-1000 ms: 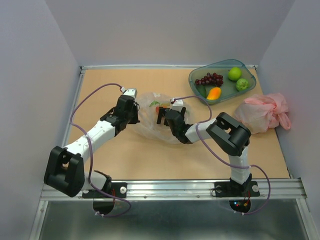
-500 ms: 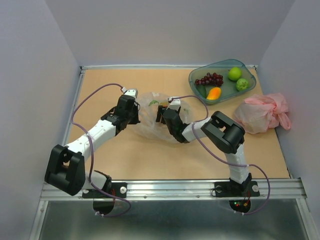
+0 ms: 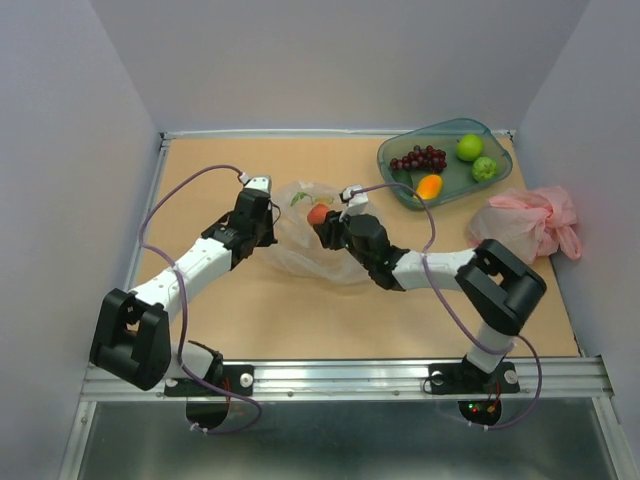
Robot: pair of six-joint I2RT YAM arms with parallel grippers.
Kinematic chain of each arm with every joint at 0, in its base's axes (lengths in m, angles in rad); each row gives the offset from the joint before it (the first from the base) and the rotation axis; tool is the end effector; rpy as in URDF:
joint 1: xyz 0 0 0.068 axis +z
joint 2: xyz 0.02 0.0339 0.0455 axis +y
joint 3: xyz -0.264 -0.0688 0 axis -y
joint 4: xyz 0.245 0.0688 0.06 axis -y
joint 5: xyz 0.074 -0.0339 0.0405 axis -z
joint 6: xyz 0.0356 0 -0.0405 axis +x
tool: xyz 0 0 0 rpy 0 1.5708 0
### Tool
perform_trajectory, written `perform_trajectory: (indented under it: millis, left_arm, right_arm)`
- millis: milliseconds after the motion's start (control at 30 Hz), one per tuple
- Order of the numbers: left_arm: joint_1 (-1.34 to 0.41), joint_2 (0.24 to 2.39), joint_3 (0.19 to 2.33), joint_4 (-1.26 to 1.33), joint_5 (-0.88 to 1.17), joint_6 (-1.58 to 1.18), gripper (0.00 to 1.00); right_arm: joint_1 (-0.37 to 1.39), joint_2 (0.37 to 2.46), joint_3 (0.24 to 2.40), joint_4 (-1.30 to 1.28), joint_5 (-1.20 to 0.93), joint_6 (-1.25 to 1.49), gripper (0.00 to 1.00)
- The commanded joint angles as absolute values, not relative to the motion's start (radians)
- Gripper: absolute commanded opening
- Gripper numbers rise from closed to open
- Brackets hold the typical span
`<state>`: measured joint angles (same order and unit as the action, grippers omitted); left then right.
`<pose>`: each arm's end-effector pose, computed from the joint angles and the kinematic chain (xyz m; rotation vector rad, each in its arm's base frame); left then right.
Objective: Untie the knot of the plastic bag and take out the fruit
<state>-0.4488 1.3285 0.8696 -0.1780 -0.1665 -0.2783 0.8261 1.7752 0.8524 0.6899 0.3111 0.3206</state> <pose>0.2644 -0.1208 0.2502 0.0953 2.2044 -0.2233 0.2617 0.2678 0.1880 -0.2355 1.8097 0.5381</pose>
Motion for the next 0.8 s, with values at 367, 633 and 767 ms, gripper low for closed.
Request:
perform_trajectory:
  millis: [367, 633, 767]
  left_arm:
    - [-0.337, 1.258, 0.907, -0.183, -0.219, -0.302, 0.00]
    - [-0.337, 1.243, 0.902, -0.178, -0.221, -0.301, 0.00]
    - [-0.336, 1.239, 0.900, -0.176, -0.216, -0.299, 0.00]
  right_arm:
    - [0.825, 1.266, 0.910, 0.187, -0.022, 0.132, 0.00]
    - [0.668, 1.250, 1.023, 0.149, 0.369, 0.109, 0.01]
    - [0.499, 1.311, 1.075, 0.152, 0.474, 0.153, 0.01]
